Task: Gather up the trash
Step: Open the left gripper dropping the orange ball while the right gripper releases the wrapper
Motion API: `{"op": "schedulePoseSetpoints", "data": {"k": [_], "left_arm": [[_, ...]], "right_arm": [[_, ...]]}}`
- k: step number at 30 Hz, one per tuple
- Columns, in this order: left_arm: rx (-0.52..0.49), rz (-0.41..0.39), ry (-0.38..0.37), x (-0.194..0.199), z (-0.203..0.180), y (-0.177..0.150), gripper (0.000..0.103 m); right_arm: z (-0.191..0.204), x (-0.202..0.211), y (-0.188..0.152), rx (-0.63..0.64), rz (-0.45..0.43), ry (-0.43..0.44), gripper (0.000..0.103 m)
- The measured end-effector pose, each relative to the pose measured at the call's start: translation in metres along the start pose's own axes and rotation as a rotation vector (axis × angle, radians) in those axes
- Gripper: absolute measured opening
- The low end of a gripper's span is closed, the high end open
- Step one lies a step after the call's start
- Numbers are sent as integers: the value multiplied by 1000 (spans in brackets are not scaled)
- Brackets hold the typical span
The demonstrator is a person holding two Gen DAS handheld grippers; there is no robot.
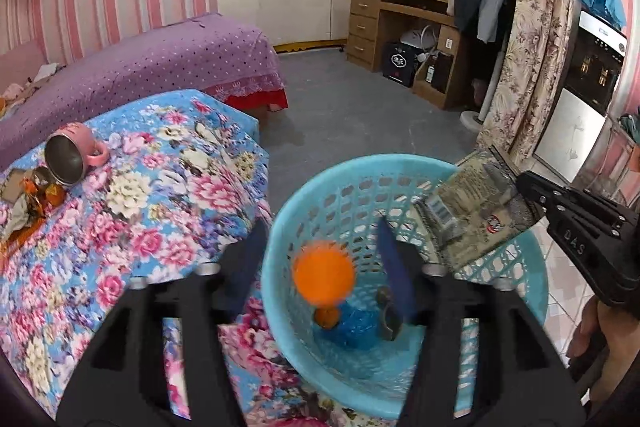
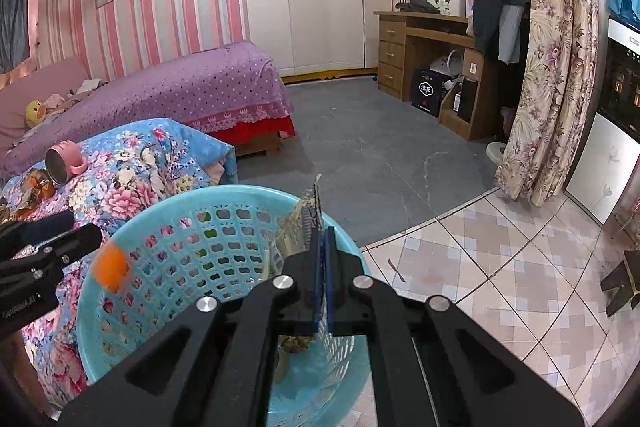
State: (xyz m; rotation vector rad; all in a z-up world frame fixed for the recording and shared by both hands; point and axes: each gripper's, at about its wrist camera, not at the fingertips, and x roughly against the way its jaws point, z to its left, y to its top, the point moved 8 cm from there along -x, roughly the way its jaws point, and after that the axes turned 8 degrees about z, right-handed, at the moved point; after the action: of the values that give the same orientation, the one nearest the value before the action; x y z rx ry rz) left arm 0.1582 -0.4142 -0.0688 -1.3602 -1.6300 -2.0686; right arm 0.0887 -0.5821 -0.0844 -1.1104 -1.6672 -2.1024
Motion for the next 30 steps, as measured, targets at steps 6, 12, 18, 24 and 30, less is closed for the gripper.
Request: {"op": "schedulePoseSetpoints", "data": {"k": [6,12,18,24,30], "left_arm": [[25,-44,73,11,27,2,92],[72,-52,112,20,58,-3,95],[95,-70,153,36,86,-8,96],[127,-88,173,53,114,-12,97],[138,-115,198,73,140,-13,97]], "right_arm": [[6,-2,0,27,3,-11,2],[17,-2,-1,52,3,-27,2],[33,-6,1,75,9,-44,4],[51,-4,4,80,-5,-36,70],[68,-4,8,58,-13,-43,95]]}}
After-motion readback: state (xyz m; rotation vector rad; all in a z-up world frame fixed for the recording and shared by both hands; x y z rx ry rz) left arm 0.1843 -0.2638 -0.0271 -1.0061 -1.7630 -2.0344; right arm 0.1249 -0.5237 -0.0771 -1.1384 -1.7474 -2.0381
